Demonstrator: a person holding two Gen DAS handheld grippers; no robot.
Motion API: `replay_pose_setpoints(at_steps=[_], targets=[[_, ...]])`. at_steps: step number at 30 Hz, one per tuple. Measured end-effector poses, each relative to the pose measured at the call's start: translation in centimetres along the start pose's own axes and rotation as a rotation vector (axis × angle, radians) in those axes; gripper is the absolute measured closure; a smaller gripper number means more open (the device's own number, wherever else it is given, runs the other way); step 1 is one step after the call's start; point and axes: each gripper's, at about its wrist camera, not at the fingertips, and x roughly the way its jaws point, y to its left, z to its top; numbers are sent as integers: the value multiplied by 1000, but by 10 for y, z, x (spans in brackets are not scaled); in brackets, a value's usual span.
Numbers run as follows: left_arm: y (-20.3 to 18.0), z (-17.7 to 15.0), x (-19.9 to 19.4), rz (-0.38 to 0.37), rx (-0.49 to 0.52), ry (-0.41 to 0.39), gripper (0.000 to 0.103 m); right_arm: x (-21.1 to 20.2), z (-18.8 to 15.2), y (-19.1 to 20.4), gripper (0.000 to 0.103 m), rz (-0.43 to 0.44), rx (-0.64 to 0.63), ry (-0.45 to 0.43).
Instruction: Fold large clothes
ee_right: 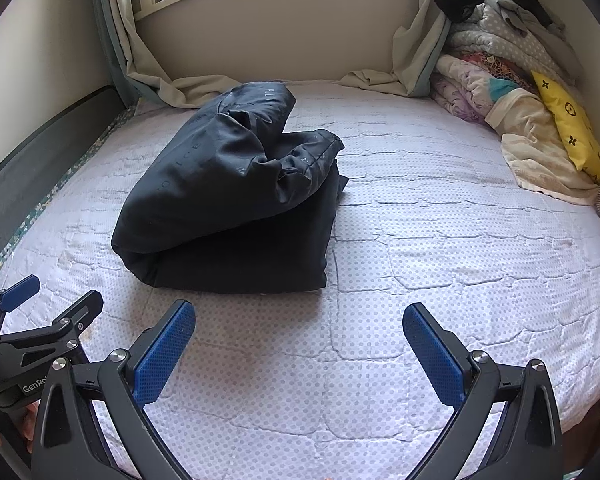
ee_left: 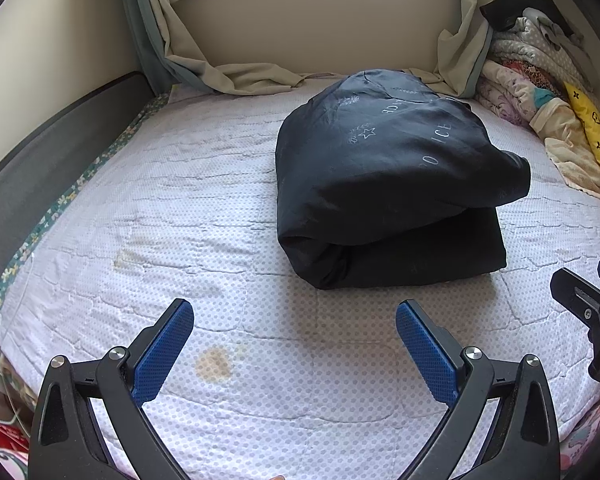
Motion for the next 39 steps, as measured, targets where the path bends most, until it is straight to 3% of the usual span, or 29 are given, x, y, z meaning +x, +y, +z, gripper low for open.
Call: replay_pose_setpoints(at_steps=[39], targets=[[-4,-1,-3,2,5,-11,0,2,-2,-1,0,2,-11,1]])
